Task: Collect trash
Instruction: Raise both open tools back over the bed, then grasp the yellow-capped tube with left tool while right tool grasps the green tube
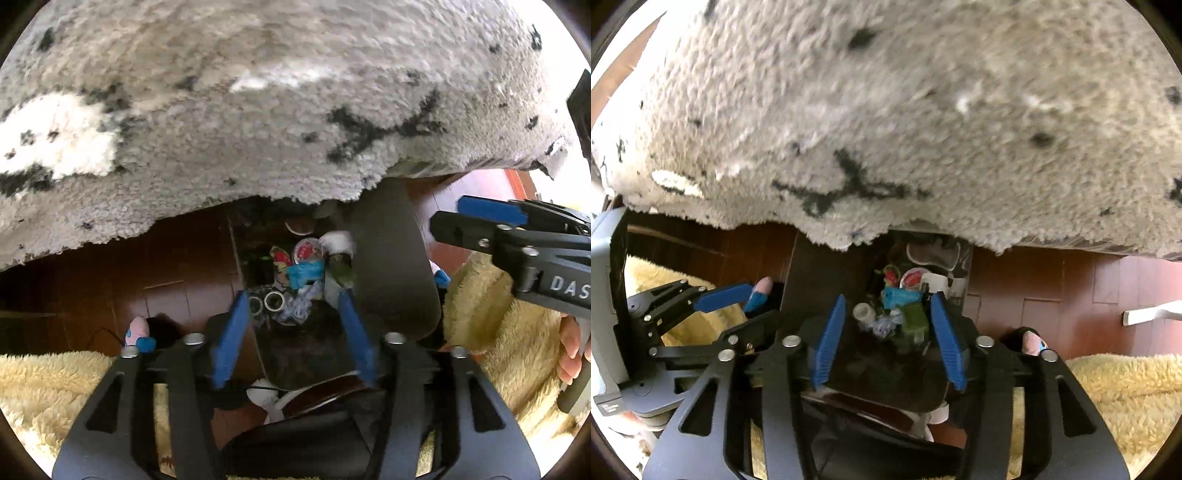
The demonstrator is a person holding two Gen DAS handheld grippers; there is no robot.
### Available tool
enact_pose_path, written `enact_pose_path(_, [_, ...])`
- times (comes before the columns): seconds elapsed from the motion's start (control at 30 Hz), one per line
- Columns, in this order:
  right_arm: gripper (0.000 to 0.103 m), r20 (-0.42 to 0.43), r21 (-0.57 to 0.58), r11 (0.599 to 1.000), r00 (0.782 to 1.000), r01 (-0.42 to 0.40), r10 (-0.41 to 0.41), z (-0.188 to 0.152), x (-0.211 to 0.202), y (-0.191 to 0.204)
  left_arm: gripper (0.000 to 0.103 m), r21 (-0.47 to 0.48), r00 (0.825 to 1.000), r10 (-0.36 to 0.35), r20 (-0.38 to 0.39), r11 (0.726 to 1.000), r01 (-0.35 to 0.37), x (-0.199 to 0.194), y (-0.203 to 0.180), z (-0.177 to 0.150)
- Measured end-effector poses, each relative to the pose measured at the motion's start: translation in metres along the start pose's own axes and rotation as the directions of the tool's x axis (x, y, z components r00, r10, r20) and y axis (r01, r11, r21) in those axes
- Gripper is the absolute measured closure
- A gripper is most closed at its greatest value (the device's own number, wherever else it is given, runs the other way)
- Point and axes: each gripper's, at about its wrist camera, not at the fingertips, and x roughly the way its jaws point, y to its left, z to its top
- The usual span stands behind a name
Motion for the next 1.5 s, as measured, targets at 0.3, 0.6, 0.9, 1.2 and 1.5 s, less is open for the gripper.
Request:
enact_pose_path(0.3, [0.022, 0.184, 0.035, 0.995, 0.979, -0.098, 0.090, 0.007, -0.069, -0.007, 0.012, -0.071, 0.991, 0.034, 0.129, 0.997, -0.025, -0.058, 0.007, 0.001])
enact_pose_path(0.6, [0.015, 0.421, -0.137, 0.990, 0.906, 0.026, 0.035, 0.080, -0.176, 0.015, 0.008, -0.016, 0.922, 0.063, 0.382, 0.998, -0.062, -0.167, 0.015, 0.060])
enact_pose_path(0.9, [0.015, 0.469, -0.192, 0.974, 0.883, 0.121, -0.018, 0.192, -0.188, 0.019, 0.008, -0.057, 0.850, 0.204, 0.486, 0.978, -0.202, -0.206, 0.043, 0.158])
enact_pose_path(1.2, [0.027, 0.461, -0.277, 0.920, 0.878, 0.278, -0.126, 0.308, -0.123, 0.036, 0.009, -0.098, 0.858, 0.249, 0.449, 0.968, -0.229, -0.186, 0.084, 0.240])
enact_pose_path(1.5, [0.036, 0.363, -0.332, 0.903, 0.921, 0.273, -0.145, 0.374, -0.062, 0.039, 0.009, -0.099, 0.852, 0.267, 0.451, 0.963, -0.249, -0.180, 0.101, 0.293])
